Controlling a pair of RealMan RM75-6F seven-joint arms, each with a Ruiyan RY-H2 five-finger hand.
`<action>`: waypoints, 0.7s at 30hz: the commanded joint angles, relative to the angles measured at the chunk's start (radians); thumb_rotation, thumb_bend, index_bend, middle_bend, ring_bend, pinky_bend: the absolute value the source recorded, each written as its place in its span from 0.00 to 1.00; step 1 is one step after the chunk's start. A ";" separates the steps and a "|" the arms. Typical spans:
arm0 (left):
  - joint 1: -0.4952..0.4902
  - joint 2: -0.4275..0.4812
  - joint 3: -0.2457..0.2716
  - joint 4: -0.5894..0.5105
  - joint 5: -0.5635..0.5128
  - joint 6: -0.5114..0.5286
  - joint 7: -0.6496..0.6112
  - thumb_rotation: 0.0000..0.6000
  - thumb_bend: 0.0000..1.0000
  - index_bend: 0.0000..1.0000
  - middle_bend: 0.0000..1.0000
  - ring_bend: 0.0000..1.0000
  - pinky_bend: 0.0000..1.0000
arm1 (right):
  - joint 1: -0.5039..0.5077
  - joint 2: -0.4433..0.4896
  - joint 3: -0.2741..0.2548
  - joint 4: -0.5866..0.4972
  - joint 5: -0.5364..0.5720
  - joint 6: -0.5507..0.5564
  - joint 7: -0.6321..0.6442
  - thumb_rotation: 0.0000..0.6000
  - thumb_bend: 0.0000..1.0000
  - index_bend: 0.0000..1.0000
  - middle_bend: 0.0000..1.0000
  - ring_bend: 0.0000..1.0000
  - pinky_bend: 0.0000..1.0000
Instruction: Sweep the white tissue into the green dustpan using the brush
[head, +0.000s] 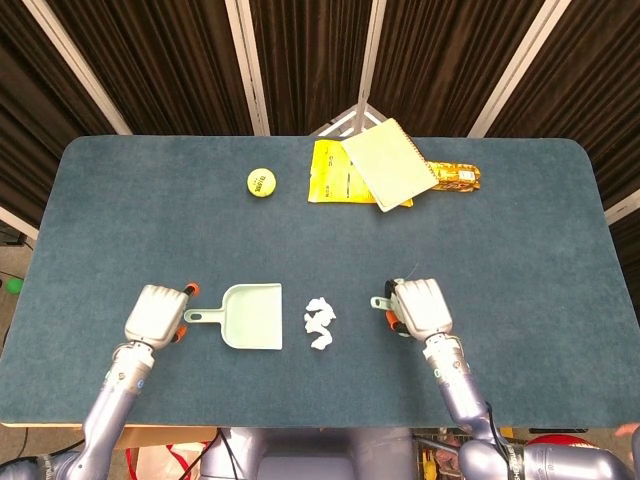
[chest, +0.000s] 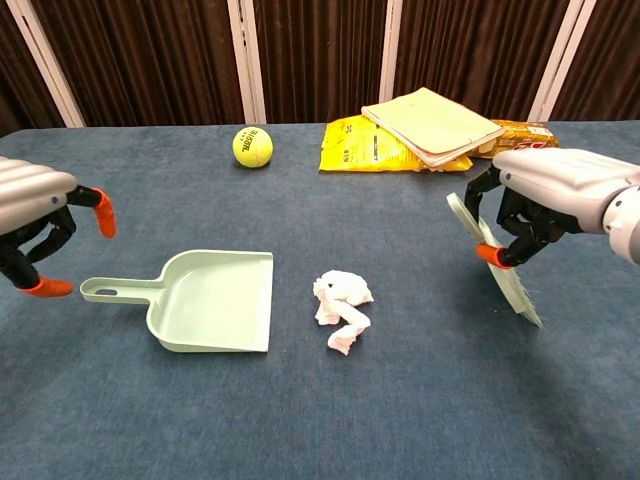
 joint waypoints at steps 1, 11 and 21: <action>-0.020 -0.023 0.000 0.013 -0.034 0.007 0.029 1.00 0.36 0.49 0.98 0.98 1.00 | 0.002 -0.004 -0.001 0.000 0.002 0.003 0.001 1.00 0.44 0.74 0.93 0.93 0.85; -0.051 -0.058 -0.006 0.028 -0.161 0.033 0.068 1.00 0.36 0.47 1.00 1.00 1.00 | 0.005 -0.009 -0.010 0.002 0.001 0.008 0.002 1.00 0.44 0.74 0.93 0.93 0.85; -0.083 -0.076 -0.004 0.043 -0.234 0.047 0.065 1.00 0.35 0.40 1.00 1.00 1.00 | 0.008 -0.016 -0.018 0.010 -0.002 0.011 0.005 1.00 0.44 0.74 0.93 0.93 0.85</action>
